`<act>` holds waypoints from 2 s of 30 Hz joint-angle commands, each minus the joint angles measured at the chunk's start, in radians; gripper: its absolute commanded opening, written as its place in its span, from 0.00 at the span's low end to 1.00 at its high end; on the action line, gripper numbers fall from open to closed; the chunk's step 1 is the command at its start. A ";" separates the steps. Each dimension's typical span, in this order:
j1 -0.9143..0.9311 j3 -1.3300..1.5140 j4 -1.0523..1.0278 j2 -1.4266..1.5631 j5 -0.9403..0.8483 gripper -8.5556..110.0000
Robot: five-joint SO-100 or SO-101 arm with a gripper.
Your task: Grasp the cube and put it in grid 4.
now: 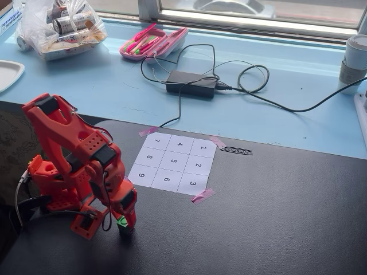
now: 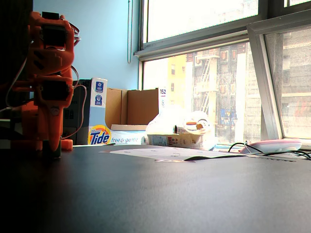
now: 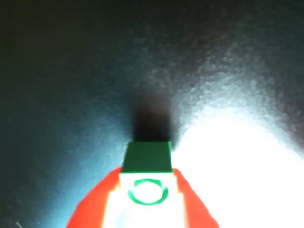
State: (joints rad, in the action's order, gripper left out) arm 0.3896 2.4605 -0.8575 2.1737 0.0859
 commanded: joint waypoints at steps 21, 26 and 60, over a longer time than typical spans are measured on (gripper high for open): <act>-0.609 -0.966 -0.428 -0.132 0.012 0.07; -0.815 -1.017 -0.411 -0.218 0.008 0.07; -1.246 -1.177 -0.195 -0.836 0.064 0.07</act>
State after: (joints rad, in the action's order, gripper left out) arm -0.8621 1.3315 -1.0630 1.3315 0.1473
